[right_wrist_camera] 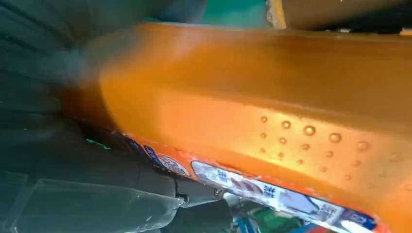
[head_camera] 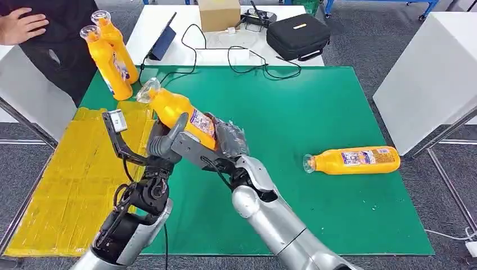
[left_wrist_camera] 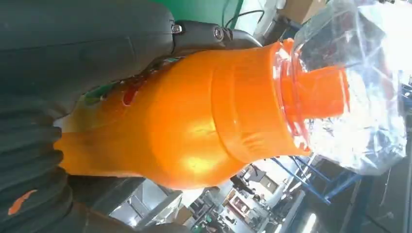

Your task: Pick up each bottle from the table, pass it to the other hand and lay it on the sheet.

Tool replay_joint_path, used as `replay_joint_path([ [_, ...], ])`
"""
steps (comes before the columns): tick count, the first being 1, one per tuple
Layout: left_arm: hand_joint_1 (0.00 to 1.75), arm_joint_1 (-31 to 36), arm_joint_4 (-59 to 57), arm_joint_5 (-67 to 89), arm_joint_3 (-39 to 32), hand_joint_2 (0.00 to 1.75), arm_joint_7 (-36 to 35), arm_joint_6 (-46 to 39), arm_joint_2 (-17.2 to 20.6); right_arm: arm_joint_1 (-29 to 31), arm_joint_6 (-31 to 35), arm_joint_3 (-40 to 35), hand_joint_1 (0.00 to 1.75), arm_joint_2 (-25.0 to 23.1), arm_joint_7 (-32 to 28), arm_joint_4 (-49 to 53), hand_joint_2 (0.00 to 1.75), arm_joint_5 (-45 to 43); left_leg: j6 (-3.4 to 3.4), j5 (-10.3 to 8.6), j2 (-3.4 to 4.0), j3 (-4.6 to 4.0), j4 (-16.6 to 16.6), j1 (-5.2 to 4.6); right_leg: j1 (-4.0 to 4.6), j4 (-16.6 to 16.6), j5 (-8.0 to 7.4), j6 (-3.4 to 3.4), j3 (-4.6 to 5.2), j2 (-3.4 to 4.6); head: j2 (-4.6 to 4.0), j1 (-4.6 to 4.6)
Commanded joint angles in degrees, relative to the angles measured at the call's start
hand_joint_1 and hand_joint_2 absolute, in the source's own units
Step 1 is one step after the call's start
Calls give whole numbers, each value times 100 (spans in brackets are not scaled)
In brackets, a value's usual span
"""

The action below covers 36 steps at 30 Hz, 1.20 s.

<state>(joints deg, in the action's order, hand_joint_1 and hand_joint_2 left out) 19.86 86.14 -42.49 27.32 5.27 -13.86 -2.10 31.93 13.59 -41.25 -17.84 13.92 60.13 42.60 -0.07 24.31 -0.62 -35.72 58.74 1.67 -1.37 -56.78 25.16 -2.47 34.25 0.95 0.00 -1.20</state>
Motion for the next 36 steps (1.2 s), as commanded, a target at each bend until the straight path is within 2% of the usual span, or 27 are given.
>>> replay_joint_path([
  [1,0,123,-444,70,320,175,-48,-15,-70,284,-134,-963,175,-112,37,-348,175,307,-5,5,6,16,-4,-2,1,2,4,11,-14,-3,0,-2],
  [3,0,20,-395,61,361,175,-54,-9,-38,270,-154,-1037,175,-63,25,-240,175,323,-11,9,4,37,-9,-5,2,5,11,20,-36,-13,0,0],
  [8,0,-120,-306,72,450,175,-31,0,9,207,-192,-1104,175,24,22,-89,175,293,-6,2,0,14,-5,0,4,7,4,9,-13,-10,0,-4],
  [10,0,-121,-304,73,452,175,-29,-1,8,193,-194,-1114,175,22,22,-91,175,293,-13,8,-10,39,-10,-5,3,9,16,18,-42,-29,0,-6],
  [14,0,-110,-299,73,450,175,-29,-1,6,194,-195,-1116,175,20,22,-89,175,293,-6,3,0,12,-3,-1,2,4,4,9,-12,-8,0,0],
  [15,159,-93,-310,85,459,175,-12,-27,8,204,-242,-1143,175,32,11,-88,175,250,-15,9,2,41,-9,-4,4,9,12,21,-42,-18,0,-2],
  [16,175,-92,-311,86,463,175,-6,-34,5,203,-258,-1153,175,30,11,-99,175,233,-9,5,-4,23,-6,-3,2,5,9,15,-25,-18,0,-2],
  [28,175,-61,-315,80,346,175,134,-157,-40,267,-294,-1129,175,-9,62,-351,175,30,-11,6,-3,26,-3,-3,3,4,9,15,-28,-18,0,-2],
  [36,175,-114,-85,94,67,175,268,-204,-33,244,73,-1073,175,129,15,-824,175,-36,-7,1,-5,16,-5,0,3,6,4,10,-18,-16,0,-2],
])
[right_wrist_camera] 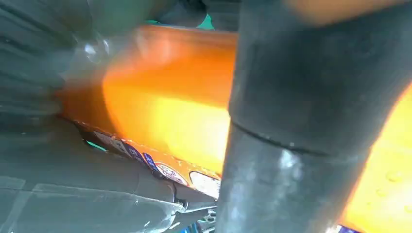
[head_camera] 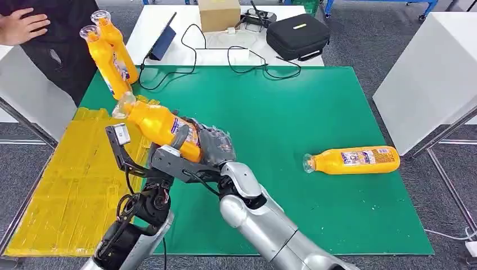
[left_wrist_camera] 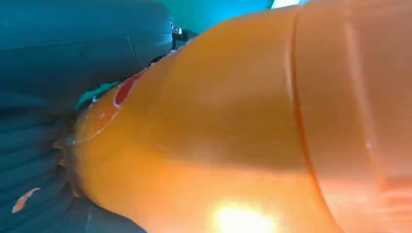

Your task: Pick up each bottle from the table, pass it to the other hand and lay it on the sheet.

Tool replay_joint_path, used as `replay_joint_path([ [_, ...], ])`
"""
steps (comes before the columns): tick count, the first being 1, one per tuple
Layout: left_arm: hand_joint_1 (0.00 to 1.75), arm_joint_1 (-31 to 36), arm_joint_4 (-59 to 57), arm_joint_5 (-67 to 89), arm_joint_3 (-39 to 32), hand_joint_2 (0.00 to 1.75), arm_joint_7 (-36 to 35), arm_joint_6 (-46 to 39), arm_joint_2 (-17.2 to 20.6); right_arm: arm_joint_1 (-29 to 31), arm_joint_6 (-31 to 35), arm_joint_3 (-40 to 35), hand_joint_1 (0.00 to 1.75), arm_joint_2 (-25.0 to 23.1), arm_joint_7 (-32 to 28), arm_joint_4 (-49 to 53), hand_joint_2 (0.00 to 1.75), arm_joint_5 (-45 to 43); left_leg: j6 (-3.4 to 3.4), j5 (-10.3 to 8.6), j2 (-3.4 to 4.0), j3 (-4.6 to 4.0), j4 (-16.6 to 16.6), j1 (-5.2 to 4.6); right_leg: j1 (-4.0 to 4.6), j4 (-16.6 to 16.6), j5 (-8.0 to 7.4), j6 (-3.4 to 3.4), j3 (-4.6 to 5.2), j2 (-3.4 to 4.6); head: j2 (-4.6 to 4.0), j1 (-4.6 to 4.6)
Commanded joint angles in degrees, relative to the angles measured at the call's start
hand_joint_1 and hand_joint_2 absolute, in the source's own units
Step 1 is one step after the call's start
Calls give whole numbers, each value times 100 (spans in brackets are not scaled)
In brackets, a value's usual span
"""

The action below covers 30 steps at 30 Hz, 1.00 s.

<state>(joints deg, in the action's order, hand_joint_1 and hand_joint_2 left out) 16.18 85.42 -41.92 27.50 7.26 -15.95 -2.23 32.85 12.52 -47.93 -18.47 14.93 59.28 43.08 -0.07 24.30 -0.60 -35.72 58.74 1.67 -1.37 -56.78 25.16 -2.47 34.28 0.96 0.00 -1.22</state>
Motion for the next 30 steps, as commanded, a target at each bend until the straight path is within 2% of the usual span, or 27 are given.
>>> replay_joint_path([
  [1,175,242,3,40,38,175,69,7,-9,145,193,-401,175,207,-100,-743,175,-87,-6,1,-7,17,-6,0,3,7,4,10,-21,-16,0,0],
  [2,175,242,3,40,38,175,69,7,-9,145,193,-401,175,207,-100,-743,175,-87,-15,6,-9,45,-13,-3,5,14,11,22,-52,-29,0,0],
  [3,175,204,39,55,11,175,68,17,-6,143,192,-394,175,209,-112,-754,175,-93,-7,2,-7,18,-6,0,4,8,5,10,-23,-17,0,0],
  [4,175,167,121,38,-54,175,78,39,-13,123,256,-373,161,233,-33,-750,175,-28,-11,5,-8,30,-9,-1,5,11,9,15,-36,-22,0,0],
  [5,175,121,247,1,-113,175,94,126,20,143,395,-484,17,324,28,-749,175,290,-10,5,-7,30,-8,-2,3,9,9,14,-35,-21,0,-2],
  [6,175,56,451,26,-196,175,115,198,82,101,215,-457,0,411,105,-716,175,398,-9,4,-6,25,-7,1,6,10,6,12,-30,-18,0,0],
  [7,175,9,626,116,-250,175,172,252,159,56,168,-415,0,506,153,-657,0,488,-7,2,-4,15,-5,0,4,8,3,9,-19,-13,0,0],
  [11,175,-188,1025,572,-569,175,250,274,320,-255,111,-17,0,796,149,-239,0,656,-5,1,-6,10,-4,4,7,9,1,7,-15,-13,0,0],
  [12,175,-290,1139,959,-747,175,384,180,348,-406,57,252,0,923,204,-13,0,772,-14,7,-11,40,-11,1,8,17,10,19,-49,-28,0,2],
  [13,175,-335,1170,1004,-859,175,329,269,330,-470,-49,392,0,964,138,99,0,849,-6,0,-9,18,-9,2,6,12,4,11,-20,-19,0,-5],
  [17,175,-380,1165,1459,-989,175,448,191,346,-587,-82,771,0,966,188,243,0,1095,-7,-1,-21,12,-5,2,4,9,4,7,-19,-28,0,-7],
  [19,175,-481,1154,2521,-1198,175,668,-114,430,-824,-1,1347,0,1093,26,677,0,1244,-19,-2,-47,30,-9,-4,2,17,8,15,-51,-64,0,9],
  [21,175,-531,1020,3575,-1536,175,817,-407,363,-1117,-31,1926,0,1198,-261,1291,0,1538,-10,2,-15,5,-5,-6,-2,4,0,11,-14,-22,0,4],
  [23,175,-500,831,4246,-1739,175,864,-577,348,-1346,-176,2297,0,1208,-445,1819,0,1700,-9,1,-24,15,-8,-6,-1,6,-1,9,-24,-39,0,7],
  [25,175,-459,627,4997,-1871,175,903,-793,397,-1553,-253,2490,0,1263,-612,2242,0,1718,-7,-7,-45,1,-3,-5,-2,4,0,-1,-13,-48,0,7],
  [27,175,-425,559,5425,-1908,175,931,-946,438,-1661,-276,2550,0,1307,-667,2392,0,1654,-14,0,-46,25,-6,-7,0,7,7,9,-39,-58,0,7],
  [30,175,-438,326,7360,-1889,175,595,-1445,691,-1985,-239,2570,0,1486,-796,2859,0,1522,-10,-5,-37,10,-7,-6,-3,7,-1,-1,-20,-42,0,7],
])
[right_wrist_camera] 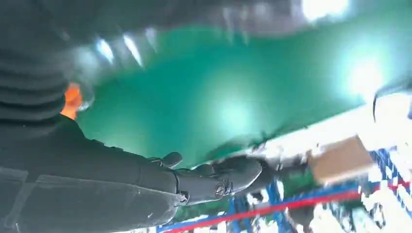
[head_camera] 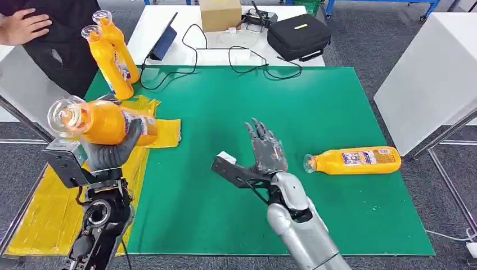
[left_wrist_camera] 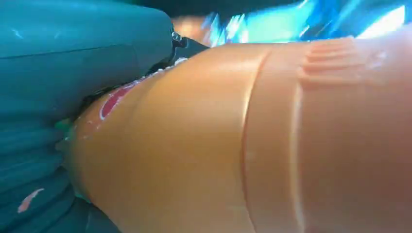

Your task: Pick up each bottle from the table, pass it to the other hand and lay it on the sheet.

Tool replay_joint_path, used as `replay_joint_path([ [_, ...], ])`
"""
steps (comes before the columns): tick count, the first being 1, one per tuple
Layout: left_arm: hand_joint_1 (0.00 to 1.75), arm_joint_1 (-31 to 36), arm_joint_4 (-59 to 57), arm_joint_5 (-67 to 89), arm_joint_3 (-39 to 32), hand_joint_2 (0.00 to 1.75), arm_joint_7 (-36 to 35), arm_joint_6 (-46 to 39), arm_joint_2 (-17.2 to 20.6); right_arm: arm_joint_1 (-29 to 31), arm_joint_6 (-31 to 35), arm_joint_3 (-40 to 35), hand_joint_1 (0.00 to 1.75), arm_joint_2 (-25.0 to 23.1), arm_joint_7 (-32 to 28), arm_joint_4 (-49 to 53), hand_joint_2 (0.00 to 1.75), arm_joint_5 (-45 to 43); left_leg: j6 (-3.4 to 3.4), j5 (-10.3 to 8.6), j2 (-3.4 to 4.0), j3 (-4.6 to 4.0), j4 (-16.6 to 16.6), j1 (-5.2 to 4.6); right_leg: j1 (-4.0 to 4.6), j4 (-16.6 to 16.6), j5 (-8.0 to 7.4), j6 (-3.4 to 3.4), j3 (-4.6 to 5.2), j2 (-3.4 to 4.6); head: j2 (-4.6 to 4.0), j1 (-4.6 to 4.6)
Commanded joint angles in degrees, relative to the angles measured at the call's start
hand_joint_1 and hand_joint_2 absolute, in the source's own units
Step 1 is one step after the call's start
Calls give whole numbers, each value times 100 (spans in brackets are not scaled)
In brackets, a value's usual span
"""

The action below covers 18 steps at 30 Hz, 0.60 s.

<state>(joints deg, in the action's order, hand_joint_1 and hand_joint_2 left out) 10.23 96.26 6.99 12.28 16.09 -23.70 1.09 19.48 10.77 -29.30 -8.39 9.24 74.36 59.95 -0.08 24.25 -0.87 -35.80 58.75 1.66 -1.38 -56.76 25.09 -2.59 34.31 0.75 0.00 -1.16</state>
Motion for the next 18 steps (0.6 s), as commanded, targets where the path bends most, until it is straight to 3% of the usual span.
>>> replay_joint_path([
  [1,175,113,-818,3011,-373,175,-359,-823,428,-743,-42,736,0,539,-224,1518,0,-154,-11,2,-14,29,-11,-7,-1,8,10,15,-37,-28,0,-2],
  [3,175,-114,-1015,4498,-450,175,-878,-778,602,-1036,-40,899,0,680,-341,2021,0,-382,-11,2,-15,30,-12,-5,1,11,9,16,-38,-29,0,0],
  [7,175,-284,-1202,4890,-474,175,-1053,-645,609,-1236,-73,1065,0,789,-446,2397,0,-457,-11,6,-5,35,-15,-10,-5,11,11,14,-40,-18,0,2],
  [10,175,-400,-1528,6198,-319,175,-1546,-409,705,-1487,15,1179,0,932,-513,2775,0,-297,-10,9,7,33,-10,-8,-2,7,10,18,-32,-8,0,0],
  [14,175,-383,-1892,6498,-216,175,-1635,-400,731,-1709,-97,1262,0,970,-539,3023,0,-336,-15,8,-13,61,-26,-10,-1,25,17,25,-69,-36,0,-2],
  [18,175,-144,-2801,6630,-18,175,-1720,-69,849,-2070,13,1389,0,972,-666,3302,0,-366,-11,6,-12,41,-18,-9,-2,16,14,19,-46,-29,0,0],
])
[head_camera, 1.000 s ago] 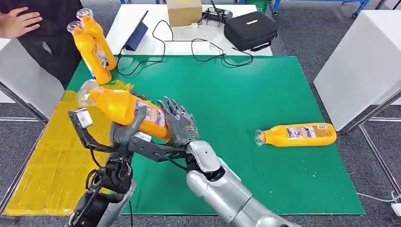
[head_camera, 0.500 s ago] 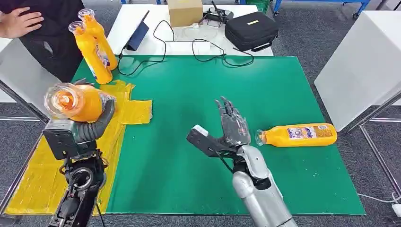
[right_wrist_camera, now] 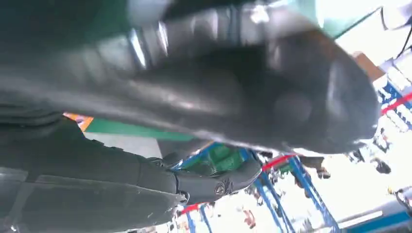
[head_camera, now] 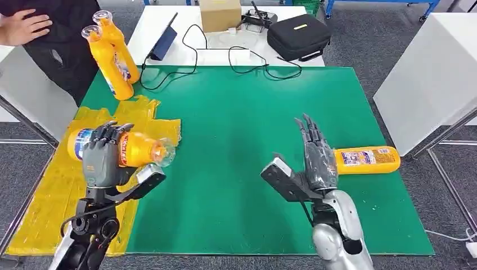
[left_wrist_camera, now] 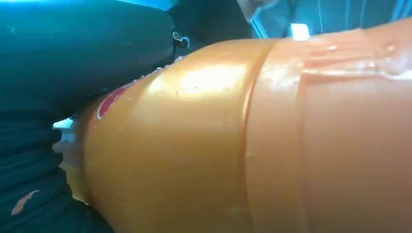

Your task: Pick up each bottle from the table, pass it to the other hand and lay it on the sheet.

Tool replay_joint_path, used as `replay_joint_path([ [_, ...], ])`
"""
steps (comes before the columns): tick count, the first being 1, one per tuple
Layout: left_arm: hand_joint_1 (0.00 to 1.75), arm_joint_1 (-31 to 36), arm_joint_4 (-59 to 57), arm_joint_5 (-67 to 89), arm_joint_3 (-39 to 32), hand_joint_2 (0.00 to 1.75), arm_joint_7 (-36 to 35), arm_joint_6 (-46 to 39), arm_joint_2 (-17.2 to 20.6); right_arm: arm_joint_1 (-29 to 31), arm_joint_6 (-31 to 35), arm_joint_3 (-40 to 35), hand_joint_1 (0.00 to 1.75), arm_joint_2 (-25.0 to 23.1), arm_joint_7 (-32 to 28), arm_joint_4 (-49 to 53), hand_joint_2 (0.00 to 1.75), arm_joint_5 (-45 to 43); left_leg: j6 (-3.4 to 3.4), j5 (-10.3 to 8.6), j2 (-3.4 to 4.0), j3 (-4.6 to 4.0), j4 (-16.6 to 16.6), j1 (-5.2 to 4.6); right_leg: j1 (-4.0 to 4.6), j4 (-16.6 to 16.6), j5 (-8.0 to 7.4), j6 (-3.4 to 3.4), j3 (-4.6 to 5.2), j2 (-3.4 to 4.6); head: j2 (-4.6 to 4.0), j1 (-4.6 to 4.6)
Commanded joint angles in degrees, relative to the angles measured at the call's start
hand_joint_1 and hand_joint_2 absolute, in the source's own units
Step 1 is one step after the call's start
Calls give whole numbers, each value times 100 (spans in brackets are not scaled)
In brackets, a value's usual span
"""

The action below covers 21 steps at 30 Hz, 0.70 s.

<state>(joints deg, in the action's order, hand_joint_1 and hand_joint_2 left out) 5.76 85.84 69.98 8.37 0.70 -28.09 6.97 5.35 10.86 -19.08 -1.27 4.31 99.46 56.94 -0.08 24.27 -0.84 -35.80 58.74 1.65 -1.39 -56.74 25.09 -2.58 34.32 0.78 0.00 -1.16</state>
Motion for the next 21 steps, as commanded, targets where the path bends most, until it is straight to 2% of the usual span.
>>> replay_joint_path([
  [1,175,342,-1911,302,384,175,-195,435,262,-673,18,400,0,249,-187,818,0,-96,-8,0,-19,28,-15,-8,-3,10,10,12,-34,-30,0,2],
  [4,175,558,-2358,176,465,175,-161,684,263,-713,57,493,0,207,-253,904,0,-200,-12,2,-19,47,-21,-8,0,17,13,22,-55,-37,0,0],
  [5,175,646,-2487,132,489,175,-130,743,276,-719,77,522,0,189,-259,935,0,-192,-7,-2,-16,18,-10,-6,-2,6,6,11,-23,-26,0,0],
  [7,175,738,-2645,51,525,175,-82,896,284,-704,70,544,0,161,-297,943,0,-261,-8,-2,-14,19,-9,-6,-1,5,7,12,-21,-26,0,0],
  [8,0,831,-2802,31,593,175,-50,1048,323,-649,60,545,0,129,-330,921,0,-281,-9,-1,-13,26,-10,-5,0,7,7,16,-28,-28,0,0],
  [13,0,875,-2860,18,618,175,-38,1137,344,-609,60,557,0,103,-355,897,0,-312,-10,1,-3,26,-9,-4,1,6,5,17,-27,-17,0,0],
  [14,0,875,-2860,18,618,0,-38,1137,344,-609,60,557,0,103,-355,897,0,-312,-7,0,-1,17,-6,-4,0,4,3,12,-18,-12,0,0],
  [21,0,1115,-3009,106,677,0,-196,1164,345,-532,134,707,0,-12,-438,902,0,-430,-6,-2,-3,8,-3,-3,0,1,2,9,-11,-11,0,0],
])
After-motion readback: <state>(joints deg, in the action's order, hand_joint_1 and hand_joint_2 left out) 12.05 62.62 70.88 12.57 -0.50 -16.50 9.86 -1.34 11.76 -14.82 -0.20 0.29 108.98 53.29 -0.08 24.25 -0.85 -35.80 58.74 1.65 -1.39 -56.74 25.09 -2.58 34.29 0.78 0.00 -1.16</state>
